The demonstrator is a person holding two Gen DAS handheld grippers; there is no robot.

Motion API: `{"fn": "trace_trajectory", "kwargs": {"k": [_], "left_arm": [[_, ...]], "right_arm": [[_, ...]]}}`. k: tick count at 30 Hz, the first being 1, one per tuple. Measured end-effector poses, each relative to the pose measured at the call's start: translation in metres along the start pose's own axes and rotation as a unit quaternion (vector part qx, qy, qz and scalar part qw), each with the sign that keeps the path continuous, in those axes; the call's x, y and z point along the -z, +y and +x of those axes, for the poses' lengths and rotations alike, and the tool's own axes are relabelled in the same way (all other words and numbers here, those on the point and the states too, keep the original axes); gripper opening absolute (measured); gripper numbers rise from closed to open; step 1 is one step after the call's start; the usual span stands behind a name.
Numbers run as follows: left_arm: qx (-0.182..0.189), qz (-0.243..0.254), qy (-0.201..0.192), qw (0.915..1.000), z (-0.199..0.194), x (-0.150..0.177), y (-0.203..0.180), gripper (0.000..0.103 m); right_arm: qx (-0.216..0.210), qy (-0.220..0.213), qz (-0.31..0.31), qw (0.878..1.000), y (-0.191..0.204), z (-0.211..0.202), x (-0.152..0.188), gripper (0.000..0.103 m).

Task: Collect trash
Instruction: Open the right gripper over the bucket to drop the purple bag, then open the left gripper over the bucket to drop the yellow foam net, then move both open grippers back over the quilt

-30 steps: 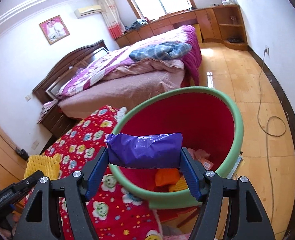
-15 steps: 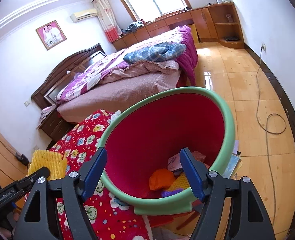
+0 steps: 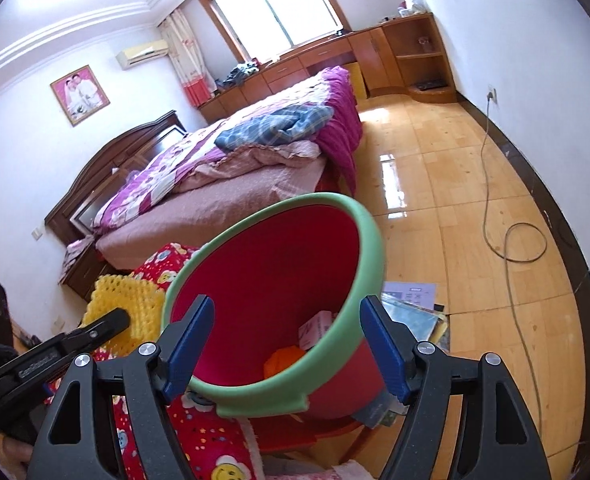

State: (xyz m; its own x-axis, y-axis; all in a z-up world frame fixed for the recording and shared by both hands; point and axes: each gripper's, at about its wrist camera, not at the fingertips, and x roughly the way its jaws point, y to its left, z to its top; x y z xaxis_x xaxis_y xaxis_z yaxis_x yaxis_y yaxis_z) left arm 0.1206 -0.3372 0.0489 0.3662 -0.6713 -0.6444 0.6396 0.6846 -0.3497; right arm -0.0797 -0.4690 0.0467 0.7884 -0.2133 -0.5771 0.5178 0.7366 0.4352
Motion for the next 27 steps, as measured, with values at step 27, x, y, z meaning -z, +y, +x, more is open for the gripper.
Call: {"fn": "trace_trajectory", "kwargs": {"k": [27], "left_arm": [[-0.064, -0.004, 0.006, 0.9979, -0.027, 0.02, 0.022, 0.051]], "right_arm": [[-0.012, 0.013, -0.02, 1.0, 0.017, 0.001, 0.011, 0.076]]}}
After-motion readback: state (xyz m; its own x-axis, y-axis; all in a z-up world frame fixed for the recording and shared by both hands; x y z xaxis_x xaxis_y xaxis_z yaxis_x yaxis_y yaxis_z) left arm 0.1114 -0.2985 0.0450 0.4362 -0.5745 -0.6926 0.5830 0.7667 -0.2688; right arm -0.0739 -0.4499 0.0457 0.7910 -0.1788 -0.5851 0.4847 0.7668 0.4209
